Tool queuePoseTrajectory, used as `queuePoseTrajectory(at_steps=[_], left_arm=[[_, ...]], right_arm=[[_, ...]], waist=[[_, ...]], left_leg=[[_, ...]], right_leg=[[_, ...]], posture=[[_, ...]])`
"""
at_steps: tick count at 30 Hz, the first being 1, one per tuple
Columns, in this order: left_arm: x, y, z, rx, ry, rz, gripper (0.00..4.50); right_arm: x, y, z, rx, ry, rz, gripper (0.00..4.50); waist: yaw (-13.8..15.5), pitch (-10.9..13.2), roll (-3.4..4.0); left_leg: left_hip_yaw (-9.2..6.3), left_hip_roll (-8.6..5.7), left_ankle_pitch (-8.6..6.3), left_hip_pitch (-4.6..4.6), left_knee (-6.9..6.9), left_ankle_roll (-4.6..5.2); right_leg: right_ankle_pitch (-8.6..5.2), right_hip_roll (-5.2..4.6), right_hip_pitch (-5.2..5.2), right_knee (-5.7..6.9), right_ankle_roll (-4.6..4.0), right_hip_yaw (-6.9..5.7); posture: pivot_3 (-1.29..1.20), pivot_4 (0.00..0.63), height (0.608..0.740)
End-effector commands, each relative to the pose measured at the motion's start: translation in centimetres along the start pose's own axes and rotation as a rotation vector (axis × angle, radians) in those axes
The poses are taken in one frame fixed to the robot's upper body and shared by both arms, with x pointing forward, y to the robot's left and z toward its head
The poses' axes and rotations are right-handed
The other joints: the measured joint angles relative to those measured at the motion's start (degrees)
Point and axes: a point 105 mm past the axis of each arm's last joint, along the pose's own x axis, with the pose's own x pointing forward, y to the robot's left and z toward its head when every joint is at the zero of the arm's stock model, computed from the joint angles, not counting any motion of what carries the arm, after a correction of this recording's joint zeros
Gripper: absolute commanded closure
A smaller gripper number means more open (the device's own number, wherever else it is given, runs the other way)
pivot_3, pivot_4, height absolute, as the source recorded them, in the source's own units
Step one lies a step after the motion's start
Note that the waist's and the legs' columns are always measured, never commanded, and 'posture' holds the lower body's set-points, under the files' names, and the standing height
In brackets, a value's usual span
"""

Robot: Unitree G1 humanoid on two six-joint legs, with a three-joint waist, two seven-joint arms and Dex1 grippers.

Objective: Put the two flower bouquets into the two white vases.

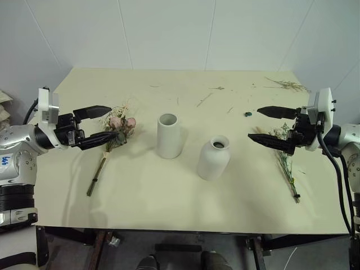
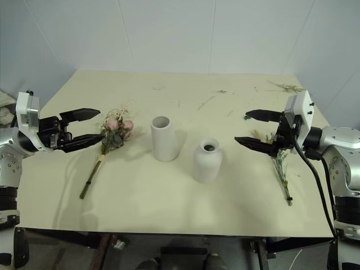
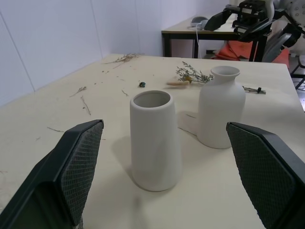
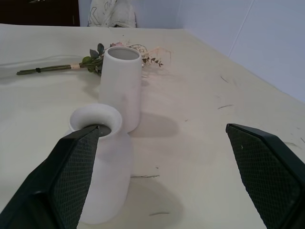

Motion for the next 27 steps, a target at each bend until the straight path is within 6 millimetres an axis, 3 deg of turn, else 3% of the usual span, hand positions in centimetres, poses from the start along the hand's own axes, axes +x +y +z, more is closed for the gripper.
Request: queuePoseTrajectory(at_steps=[1, 5, 9, 12, 16, 18, 27], left_arm=[[-0.5, 0.2, 1.3, 0.053, -0.025, 0.003, 0.13], [-0.8, 0.1, 1.1, 0.093, 0.004, -0.017, 0.13], [-1.6, 0.8, 2.7, 0.122, -0.002, -0.008, 0.13], [-1.8, 0.4, 2.9, 0.121, 0.012, -0.042, 0.13], [-1.6, -1.3, 3.6, 0.086, 0.011, -0.103, 0.13], [-1.6, -1.4, 3.6, 0.091, 0.008, -0.1, 0.13], [-0.6, -2.8, 4.3, 0.128, -0.012, -0.144, 0.13]], right_arm=[[-0.7, -0.4, 1.0, -0.051, 0.001, -0.024, 0.01], [-1.4, -1.2, 0.8, -0.019, 0.023, -0.106, 0.01], [-3.0, -2.6, -0.3, 0.05, 0.226, -0.182, 0.01], [-4.3, -3.6, -1.3, 0.121, 0.355, -0.243, 0.01], [-7.6, -4.8, -5.0, 0.302, 0.646, -0.384, 0.01], [-8.2, -4.8, -6.3, 0.378, 0.735, -0.418, 0.01], [-7.8, -5.0, -10.3, 0.492, 0.925, -0.421, 0.01]], waist=[[0.0, 0.0, 0.0], [0.01, 0.0, 0.0], [0.06, 0.01, 0.02], [0.04, 0.01, 0.04], [-0.23, 0.02, 0.04], [-0.29, 0.02, 0.05], [-1.38, 0.06, 0.11]], left_leg=[[0.0, 0.0, 0.0, 0.0, 0.01, 0.0], [0.0, 0.0, 0.0, 0.0, 0.06, 0.0], [0.01, -0.01, 0.0, -0.03, 0.07, 0.0], [0.01, 0.0, -0.01, -0.03, 0.07, 0.01], [0.04, 0.0, -0.02, -0.03, 0.05, 0.02], [0.06, 0.01, -0.04, -0.04, 0.04, 0.03], [0.1, 0.01, -0.05, -0.05, 0.05, 0.02]], right_leg=[[0.0, 0.0, 0.0, 0.0, 0.0, 0.0], [0.0, 0.0, 0.0, 0.05, 0.0, 0.0], [0.0, 0.0, -0.04, 0.05, 0.0, 0.0], [-0.01, 0.0, -0.03, 0.01, -0.02, 0.0], [-0.03, -0.01, -0.04, 0.01, -0.05, 0.01], [-0.05, -0.01, -0.08, 0.0, -0.09, 0.02], [-0.04, -0.01, -0.1, 0.0, -0.06, 0.02]], posture=[[0.0, 0.15, 0.74], [0.0, 0.15, 0.74], [0.0, 0.15, 0.74], [0.0, 0.15, 0.74], [0.0, 0.15, 0.74], [0.0, 0.15, 0.74], [0.0, 0.15, 0.74]])
